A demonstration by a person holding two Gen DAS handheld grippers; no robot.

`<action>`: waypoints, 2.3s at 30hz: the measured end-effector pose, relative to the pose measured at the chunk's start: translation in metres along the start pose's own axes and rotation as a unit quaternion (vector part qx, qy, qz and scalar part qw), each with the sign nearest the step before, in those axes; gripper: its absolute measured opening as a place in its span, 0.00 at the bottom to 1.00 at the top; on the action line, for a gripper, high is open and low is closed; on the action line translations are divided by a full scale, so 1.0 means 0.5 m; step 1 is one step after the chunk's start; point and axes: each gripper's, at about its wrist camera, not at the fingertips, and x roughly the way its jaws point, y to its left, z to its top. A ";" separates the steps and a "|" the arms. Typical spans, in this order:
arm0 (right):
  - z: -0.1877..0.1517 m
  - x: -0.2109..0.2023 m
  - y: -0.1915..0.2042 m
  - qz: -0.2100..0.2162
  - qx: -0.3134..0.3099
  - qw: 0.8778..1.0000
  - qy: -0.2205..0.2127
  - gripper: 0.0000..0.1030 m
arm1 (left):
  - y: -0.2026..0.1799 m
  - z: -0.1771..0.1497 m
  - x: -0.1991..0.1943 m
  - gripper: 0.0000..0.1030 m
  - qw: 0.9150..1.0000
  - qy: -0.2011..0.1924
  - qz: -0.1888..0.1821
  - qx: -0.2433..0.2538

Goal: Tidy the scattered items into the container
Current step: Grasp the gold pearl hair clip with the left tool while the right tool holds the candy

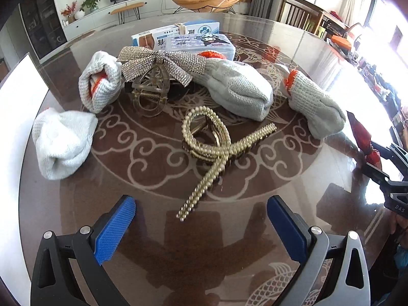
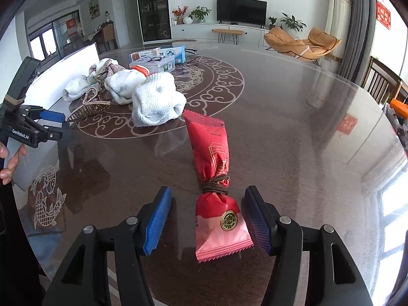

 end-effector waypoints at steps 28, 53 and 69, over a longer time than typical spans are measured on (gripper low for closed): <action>-0.006 -0.008 -0.023 0.031 0.031 0.999 -0.009 0.61 | -0.140 0.037 0.007 1.00 0.971 -0.018 -0.126 0.201; -0.006 -0.008 -0.029 0.043 0.048 0.998 -0.014 0.61 | -0.198 -0.064 -0.027 1.00 0.996 -0.032 0.040 -0.068; -0.002 0.002 -0.014 0.009 0.020 1.000 -0.002 0.66 | -0.195 -0.067 -0.023 0.87 0.988 -0.033 0.087 -0.120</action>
